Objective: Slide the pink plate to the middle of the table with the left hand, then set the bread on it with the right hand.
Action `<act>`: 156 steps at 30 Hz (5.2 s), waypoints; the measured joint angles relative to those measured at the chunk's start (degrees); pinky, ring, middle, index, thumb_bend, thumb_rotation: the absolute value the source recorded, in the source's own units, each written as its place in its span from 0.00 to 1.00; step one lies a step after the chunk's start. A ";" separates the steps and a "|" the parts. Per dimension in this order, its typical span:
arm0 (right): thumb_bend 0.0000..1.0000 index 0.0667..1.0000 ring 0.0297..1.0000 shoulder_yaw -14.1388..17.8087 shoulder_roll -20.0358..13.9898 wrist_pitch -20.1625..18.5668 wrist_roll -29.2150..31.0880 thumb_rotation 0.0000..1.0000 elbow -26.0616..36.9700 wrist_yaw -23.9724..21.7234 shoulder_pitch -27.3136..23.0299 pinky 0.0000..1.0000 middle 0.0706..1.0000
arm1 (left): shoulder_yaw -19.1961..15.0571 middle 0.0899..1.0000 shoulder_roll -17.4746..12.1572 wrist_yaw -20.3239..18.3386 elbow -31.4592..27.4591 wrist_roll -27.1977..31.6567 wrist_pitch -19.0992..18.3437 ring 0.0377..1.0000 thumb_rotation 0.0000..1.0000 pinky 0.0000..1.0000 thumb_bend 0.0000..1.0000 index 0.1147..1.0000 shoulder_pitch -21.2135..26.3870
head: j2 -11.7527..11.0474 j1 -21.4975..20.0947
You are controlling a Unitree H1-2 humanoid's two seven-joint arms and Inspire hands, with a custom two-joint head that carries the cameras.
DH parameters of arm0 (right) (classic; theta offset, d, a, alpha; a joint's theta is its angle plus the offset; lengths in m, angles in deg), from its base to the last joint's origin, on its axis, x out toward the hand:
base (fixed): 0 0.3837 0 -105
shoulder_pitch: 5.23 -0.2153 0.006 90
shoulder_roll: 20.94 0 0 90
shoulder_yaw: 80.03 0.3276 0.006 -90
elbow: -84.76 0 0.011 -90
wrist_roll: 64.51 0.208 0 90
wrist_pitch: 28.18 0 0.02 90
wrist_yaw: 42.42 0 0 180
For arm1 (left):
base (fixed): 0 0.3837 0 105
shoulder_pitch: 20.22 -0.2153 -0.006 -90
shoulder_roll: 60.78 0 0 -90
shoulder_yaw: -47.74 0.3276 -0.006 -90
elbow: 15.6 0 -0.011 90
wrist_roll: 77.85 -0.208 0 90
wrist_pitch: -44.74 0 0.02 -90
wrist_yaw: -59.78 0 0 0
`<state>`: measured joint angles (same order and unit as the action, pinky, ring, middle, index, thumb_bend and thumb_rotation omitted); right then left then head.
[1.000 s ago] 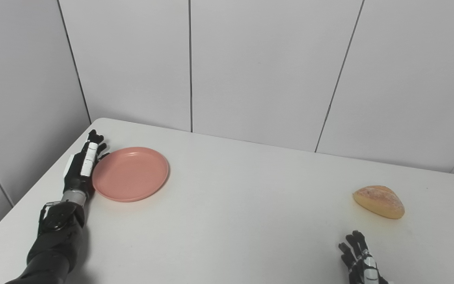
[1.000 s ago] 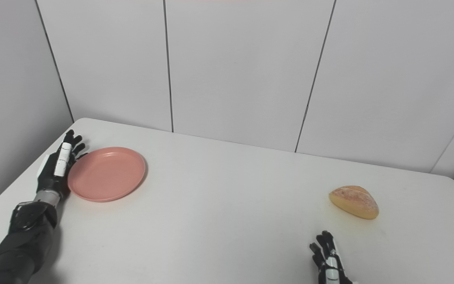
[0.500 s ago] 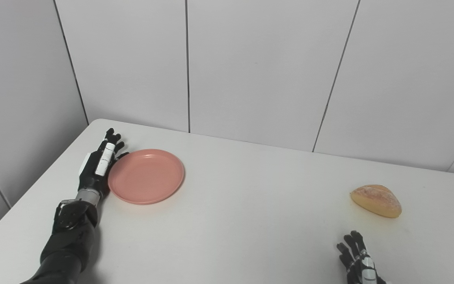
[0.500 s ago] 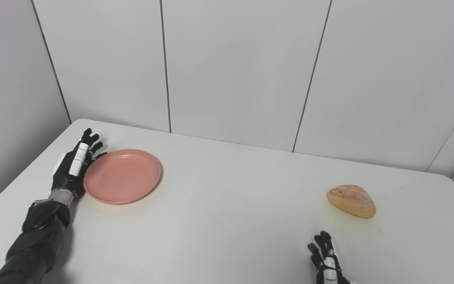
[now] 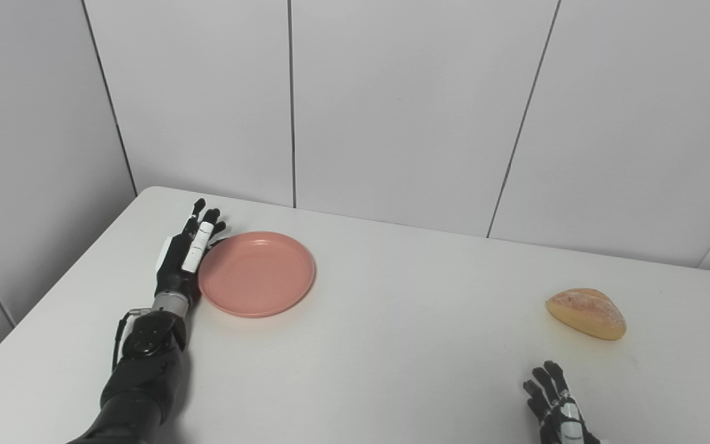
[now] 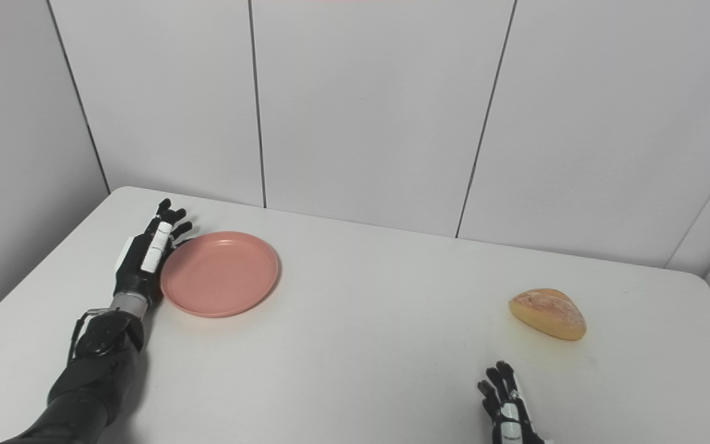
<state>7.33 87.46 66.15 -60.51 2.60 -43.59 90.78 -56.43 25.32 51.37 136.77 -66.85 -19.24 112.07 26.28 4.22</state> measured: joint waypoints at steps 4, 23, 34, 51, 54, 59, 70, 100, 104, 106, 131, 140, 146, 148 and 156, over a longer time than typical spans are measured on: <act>0.76 0.93 0.91 -0.10 -0.01 0.00 -0.02 1.00 0.00 0.00 0.02 0.96 0.92 | 0.10 0.92 0.70 -0.04 -1.27 0.09 -0.01 0.90 0.80 0.79 0.96 0.96 -0.37 | 0.18 0.00; 0.77 0.93 0.90 -0.39 0.06 0.00 -0.23 0.98 0.02 0.51 0.01 0.96 0.92 | 2.57 0.93 5.48 0.92 -11.12 0.14 -4.16 0.90 0.79 0.79 0.90 0.98 -4.08 | 1.05 -1.75; 0.80 0.92 0.89 -1.00 1.31 -1.14 -1.01 0.95 0.70 1.72 0.09 0.93 0.91 | 3.67 0.92 6.93 0.84 -14.29 0.24 -6.44 0.86 0.79 0.74 0.97 0.95 -5.37 | 3.25 -6.84; 0.78 0.93 0.89 -3.73 5.02 -1.68 -5.06 0.98 0.74 4.58 0.09 0.92 0.92 | 5.26 0.92 7.81 0.44 -15.55 0.05 -7.49 0.87 0.80 0.74 0.93 0.95 -6.10 | 4.31 -15.20; 0.77 0.93 0.89 -3.98 5.21 -1.71 -5.45 0.98 0.66 4.78 0.05 0.92 0.92 | 5.83 0.93 8.06 0.44 -15.75 0.01 -7.51 0.88 0.80 0.73 0.94 0.96 -6.17 | 4.31 -15.73; 0.73 0.93 0.89 -4.29 5.67 -1.71 -6.42 1.00 0.35 5.03 -0.15 0.92 0.92 | 6.03 0.95 9.25 0.46 -16.30 0.21 -8.10 0.90 0.79 0.81 1.00 0.96 -6.29 | 4.31 -17.49; 0.72 0.93 0.88 -5.17 6.05 -1.70 -7.49 1.00 -0.15 5.73 -0.42 0.92 0.92 | 5.77 0.96 12.59 2.50 -17.52 0.20 -9.08 0.90 0.83 0.82 1.00 0.99 -6.31 | 4.57 -18.28; 0.74 0.88 0.83 -2.61 6.53 -1.51 -9.26 0.99 -1.83 9.57 -3.63 0.86 0.83 | 8.14 0.96 16.70 4.86 -22.08 -2.17 -13.24 0.90 0.84 0.81 1.00 0.98 -8.23 | 3.08 -22.41; 0.72 0.85 0.80 -2.49 6.30 -1.56 -11.16 0.91 -1.15 9.87 -4.59 0.83 0.78 | 8.26 0.96 16.71 4.79 -21.16 -2.18 -12.81 0.90 0.83 0.82 1.00 0.98 -7.75 | 2.73 -22.76; 0.76 0.83 0.78 -2.39 5.62 -1.72 -12.15 0.86 0.30 9.75 -5.40 0.79 0.77 | 8.34 0.96 16.73 4.56 -20.92 -2.18 -12.75 0.90 0.83 0.83 1.00 0.98 -7.59 | 2.46 -22.68; 1.00 0.80 0.71 -3.53 -22.41 -25.21 -42.94 0.57 12.06 -10.25 -28.46 0.60 0.79 | 7.60 0.96 16.80 2.72 -15.97 -1.65 -10.56 0.91 0.82 0.86 1.00 0.97 -4.97 | 0.97 -23.29; 1.00 0.81 0.82 -5.88 -30.60 -24.48 -49.04 0.53 6.98 -13.31 -33.30 0.74 0.83 | 7.43 0.94 16.81 2.43 -15.95 -0.98 -10.59 0.90 0.82 0.86 1.00 0.97 -4.96 | 0.88 -23.12; 1.00 0.81 0.83 -7.31 -33.93 -23.42 -50.13 0.50 1.36 -15.56 -36.41 0.73 0.84 | 7.45 0.94 16.81 2.42 -15.97 -0.99 -10.60 0.90 0.83 0.86 1.00 0.98 -4.98 | 0.97 -22.85; 1.00 0.81 0.82 -7.68 -34.33 -22.96 -50.08 0.47 -1.26 -15.82 -37.35 0.71 0.83 | 7.51 0.93 16.82 2.42 -16.00 -1.01 -10.61 0.90 0.83 0.85 1.00 0.97 -4.99 | 0.97 -22.76; 1.00 0.81 0.81 -8.43 -35.83 -17.15 -46.46 0.39 -15.24 -16.06 -41.53 0.66 0.83 | 7.64 0.93 16.81 2.50 -16.97 -1.19 -11.06 0.89 0.83 0.84 0.99 0.97 -5.30 | 1.23 -22.50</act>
<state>-1.10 51.64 48.99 -106.97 -12.64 -59.65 49.25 -48.79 42.13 53.87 119.80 -68.04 -30.30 106.77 27.51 -18.28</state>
